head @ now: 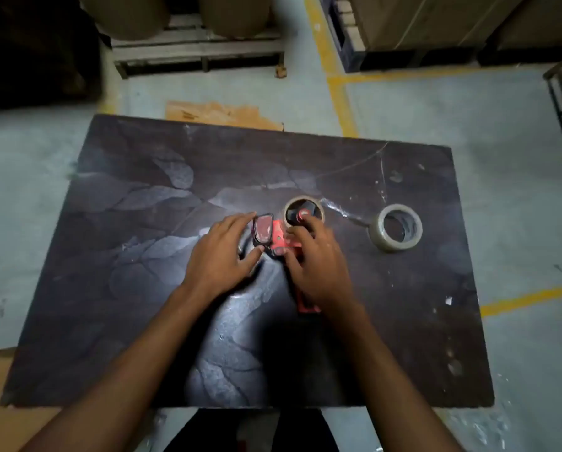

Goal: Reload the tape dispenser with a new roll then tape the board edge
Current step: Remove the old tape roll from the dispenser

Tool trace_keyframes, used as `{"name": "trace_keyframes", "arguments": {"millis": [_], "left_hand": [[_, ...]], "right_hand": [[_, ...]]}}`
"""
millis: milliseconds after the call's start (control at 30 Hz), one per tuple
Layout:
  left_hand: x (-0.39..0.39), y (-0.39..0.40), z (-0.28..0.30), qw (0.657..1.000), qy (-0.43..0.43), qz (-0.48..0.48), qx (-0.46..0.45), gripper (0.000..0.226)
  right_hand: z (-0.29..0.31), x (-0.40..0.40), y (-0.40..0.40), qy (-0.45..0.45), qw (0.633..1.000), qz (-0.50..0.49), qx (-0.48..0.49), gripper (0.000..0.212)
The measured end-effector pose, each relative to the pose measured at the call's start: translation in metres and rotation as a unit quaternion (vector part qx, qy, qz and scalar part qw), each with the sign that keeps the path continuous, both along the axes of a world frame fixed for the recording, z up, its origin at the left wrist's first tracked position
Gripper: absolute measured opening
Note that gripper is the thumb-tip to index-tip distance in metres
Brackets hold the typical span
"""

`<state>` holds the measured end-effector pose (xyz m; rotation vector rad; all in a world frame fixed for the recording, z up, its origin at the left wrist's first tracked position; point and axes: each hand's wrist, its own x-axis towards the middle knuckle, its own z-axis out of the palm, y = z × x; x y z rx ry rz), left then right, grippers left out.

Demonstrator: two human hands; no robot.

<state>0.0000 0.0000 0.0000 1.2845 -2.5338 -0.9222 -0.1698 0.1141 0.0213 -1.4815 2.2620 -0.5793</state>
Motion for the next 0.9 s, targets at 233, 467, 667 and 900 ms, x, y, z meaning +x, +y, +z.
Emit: {"name": "trace_keyframes", "arguments": {"millis": [233,467,667,900], "left_hand": [[-0.001,0.013,-0.039,1.0,0.026,-0.011,0.01,0.083],[-0.01,0.009,-0.051,0.996,0.093,0.013,-0.007,0.073],[0.017,0.02,-0.043,0.993,0.1,0.063,-0.01,0.066],[0.006,0.0,-0.03,0.982,0.126,0.115,0.075,0.058]], "right_hand": [[-0.038,0.015,0.047,0.004,0.999,-0.043,0.011,0.061],[-0.065,0.03,0.061,-0.126,0.988,-0.089,-0.029,0.075],[-0.065,0.045,0.062,-0.13,0.988,-0.057,-0.057,0.075],[-0.052,0.028,0.022,-0.187,0.96,-0.178,-0.106,0.057]]}}
